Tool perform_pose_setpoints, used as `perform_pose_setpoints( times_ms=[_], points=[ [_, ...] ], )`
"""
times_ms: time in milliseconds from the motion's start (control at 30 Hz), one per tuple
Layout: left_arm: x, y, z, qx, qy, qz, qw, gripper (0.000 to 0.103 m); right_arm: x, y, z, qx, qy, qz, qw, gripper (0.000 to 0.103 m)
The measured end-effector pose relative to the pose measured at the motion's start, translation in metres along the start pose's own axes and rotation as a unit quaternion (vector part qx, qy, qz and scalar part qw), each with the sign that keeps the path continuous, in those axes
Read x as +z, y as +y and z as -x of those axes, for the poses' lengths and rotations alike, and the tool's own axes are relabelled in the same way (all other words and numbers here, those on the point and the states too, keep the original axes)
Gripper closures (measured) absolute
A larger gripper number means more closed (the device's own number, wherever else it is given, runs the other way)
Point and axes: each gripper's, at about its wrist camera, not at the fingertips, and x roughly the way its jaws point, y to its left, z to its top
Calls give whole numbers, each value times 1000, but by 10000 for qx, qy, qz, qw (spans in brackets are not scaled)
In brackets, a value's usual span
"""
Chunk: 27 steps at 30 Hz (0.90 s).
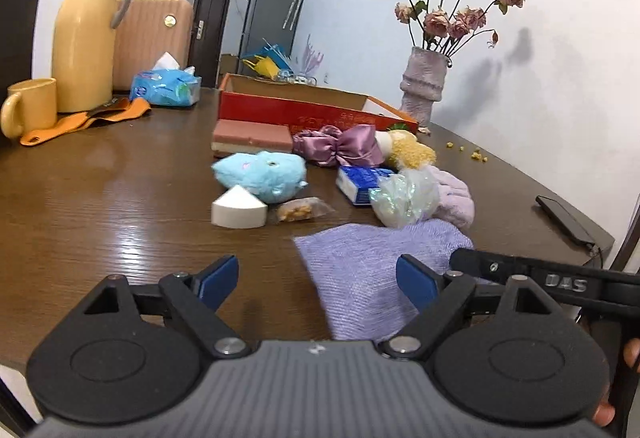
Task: Organize soft objects
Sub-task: 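Hold the lavender cloth up with the right gripper while the left gripper grasps its other end, then carry the cloth with both grippers into the red box and open them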
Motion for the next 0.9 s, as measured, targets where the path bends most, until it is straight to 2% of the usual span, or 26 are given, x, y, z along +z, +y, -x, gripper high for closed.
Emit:
perform_pose_setpoints(
  times_ms=[33, 67, 100, 133, 233, 267, 333, 400, 500, 567, 600, 633, 667, 733, 767, 800, 833, 900],
  points=[
    [-1, -2, -2, -35, 16, 0, 10000, 15, 2, -2, 4, 1, -138, -9, 9999, 29],
    [-1, -3, -4, -57, 39, -12, 10000, 17, 4, -4, 6, -1, -251, -15, 9997, 25],
    [-2, -5, -7, -64, 87, -42, 9999, 21, 7, -7, 6, 10, -319, -14, 9995, 24],
    [-2, -5, -11, -75, 167, -46, 9998, 30, 11, -11, 2, 48, -337, -28, 9994, 24],
    [-5, -1, -18, -202, 281, 151, 9993, 43, 14, -17, -15, 114, -170, -89, 9997, 26],
    [-4, 0, -19, -257, 292, 190, 9991, 47, 14, -18, -24, 103, -58, -64, 9999, 28],
    [-3, 0, -19, -355, 280, 178, 9988, 64, 11, -19, -37, 64, 121, 13, 9999, 40],
    [-2, -2, -19, -400, 261, 101, 9988, 69, 5, -13, -46, -56, 204, 243, 9995, 42],
    [-1, -9, -19, -375, 138, -104, 9991, 79, -2, 0, -52, -470, 161, 827, 9953, 53],
    [1, -12, -17, -423, 81, -191, 9989, 78, -7, 6, -52, -596, 155, 1057, 9925, 60],
    [2, -11, -16, -420, 62, -170, 9990, 68, -9, 8, -51, -573, 158, 1108, 9921, 68],
    [3, -10, -15, -372, 38, -109, 9992, 53, -10, 10, -50, -567, 157, 1187, 9912, 69],
    [4, -8, -15, -349, -2, -82, 9994, 52, -13, 13, -49, -615, 137, 1325, 9892, 69],
    [6, -6, -17, -358, 11, -105, 9993, 71, -19, 17, -48, -667, 16, 1513, 9862, 72],
    [7, -6, -20, -396, 64, -108, 9991, 77, -20, 16, -47, -653, -24, 1477, 9869, 73],
    [7, -5, -22, -463, 112, -107, 9988, 88, -21, 16, -47, -617, -68, 1438, 9877, 78],
    [7, -6, -22, -488, 137, -101, 9987, 90, -22, 16, -46, -550, -82, 1454, 9878, 87],
    [7, -8, -19, -459, 115, -109, 9988, 95, -21, 20, -45, -466, -39, 1513, 9874, 93]
  ],
)
